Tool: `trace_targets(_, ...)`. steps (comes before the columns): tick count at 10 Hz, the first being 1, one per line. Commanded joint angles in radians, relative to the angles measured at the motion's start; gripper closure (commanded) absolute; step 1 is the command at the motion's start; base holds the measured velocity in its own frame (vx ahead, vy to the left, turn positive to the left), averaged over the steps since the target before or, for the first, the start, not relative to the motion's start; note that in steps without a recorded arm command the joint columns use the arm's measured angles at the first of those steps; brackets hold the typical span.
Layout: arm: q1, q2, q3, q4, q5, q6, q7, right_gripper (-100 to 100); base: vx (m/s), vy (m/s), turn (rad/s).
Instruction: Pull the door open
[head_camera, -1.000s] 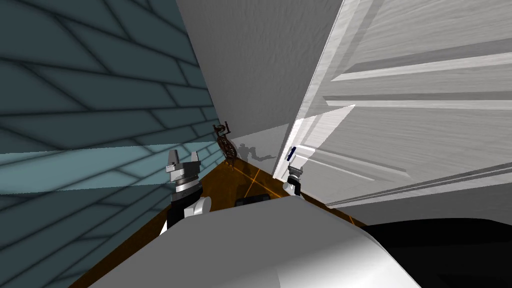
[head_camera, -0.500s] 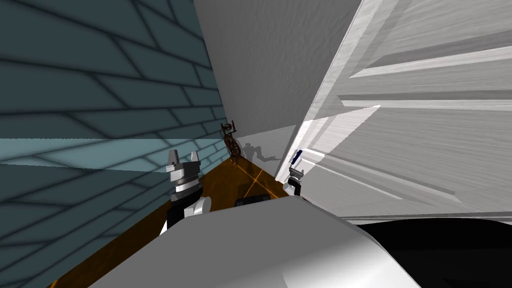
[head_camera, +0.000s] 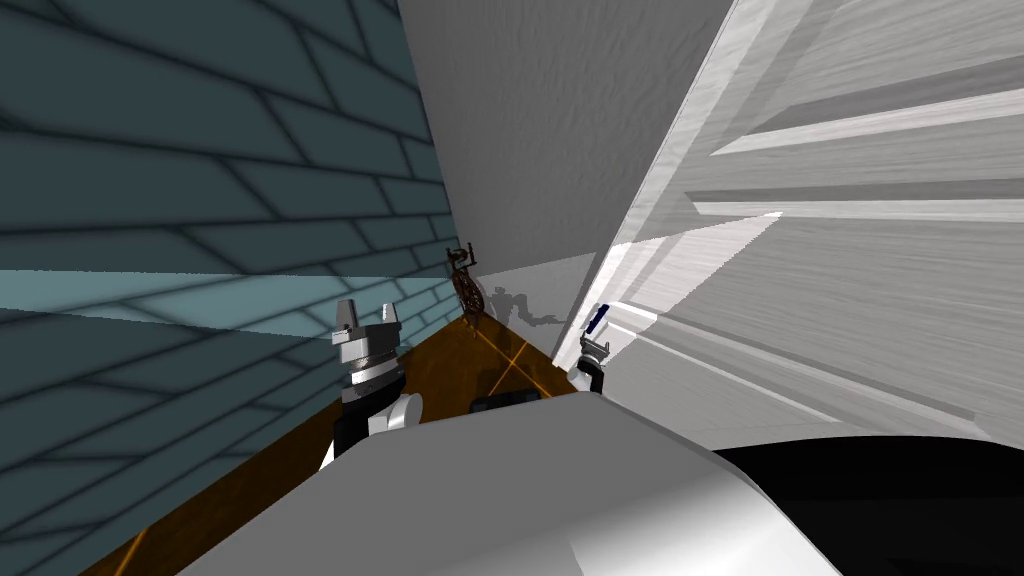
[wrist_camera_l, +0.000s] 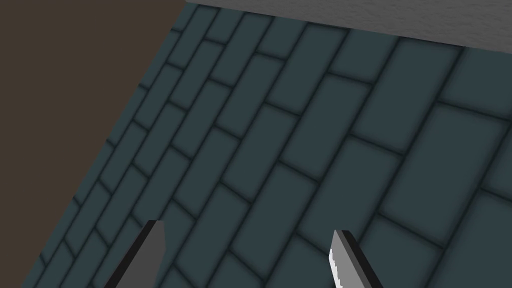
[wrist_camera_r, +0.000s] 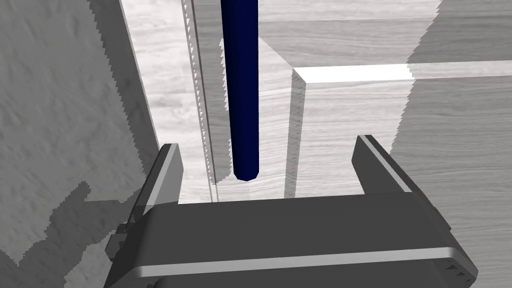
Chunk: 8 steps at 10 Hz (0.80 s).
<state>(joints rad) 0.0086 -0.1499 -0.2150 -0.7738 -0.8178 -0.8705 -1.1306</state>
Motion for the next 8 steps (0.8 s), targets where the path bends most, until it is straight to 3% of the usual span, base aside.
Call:
trace_targets(1,0.015,-0.015,0.016,-0.007,0.002,0.001,-0.024,-100,0.233,-0.010,-0.128)
trace_targets(8,0.094,-0.108,0.108,-0.017,0.017,-0.001,-0.159,-100,0.169,-0.023,-0.112)
